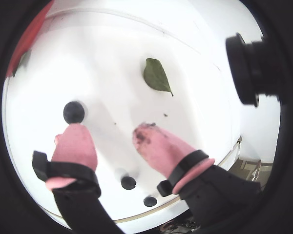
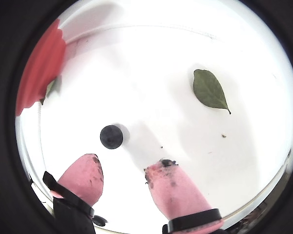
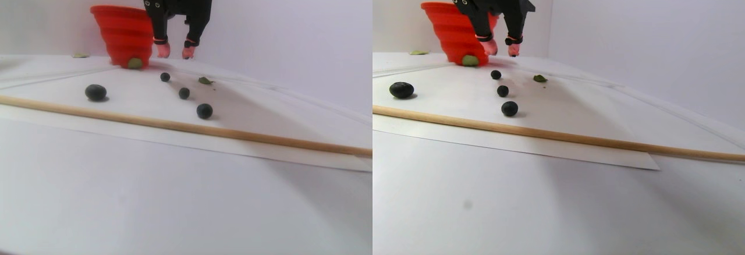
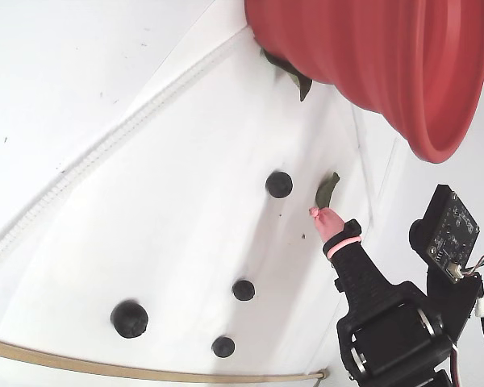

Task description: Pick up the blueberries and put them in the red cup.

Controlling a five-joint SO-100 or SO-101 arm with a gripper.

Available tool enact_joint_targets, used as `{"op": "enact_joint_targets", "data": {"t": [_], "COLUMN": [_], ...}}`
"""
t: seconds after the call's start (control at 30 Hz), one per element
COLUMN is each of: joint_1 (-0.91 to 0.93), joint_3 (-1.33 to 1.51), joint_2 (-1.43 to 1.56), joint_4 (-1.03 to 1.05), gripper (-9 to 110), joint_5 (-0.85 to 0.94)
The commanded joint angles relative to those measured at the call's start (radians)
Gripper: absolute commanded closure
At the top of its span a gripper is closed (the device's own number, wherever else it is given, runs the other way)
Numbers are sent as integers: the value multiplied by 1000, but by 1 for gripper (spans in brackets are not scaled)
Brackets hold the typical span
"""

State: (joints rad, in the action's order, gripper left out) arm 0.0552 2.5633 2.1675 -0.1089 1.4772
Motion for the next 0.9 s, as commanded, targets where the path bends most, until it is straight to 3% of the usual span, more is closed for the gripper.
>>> {"op": "enact_joint_targets", "data": {"t": [0.0, 0.87], "joint_1": [-3, -38], "joint_3": [-9, -48], "joint_2": [-5, -140], "joint_4": [-44, -173], "gripper": [84, 83], "joint_5": [-14, -74]}}
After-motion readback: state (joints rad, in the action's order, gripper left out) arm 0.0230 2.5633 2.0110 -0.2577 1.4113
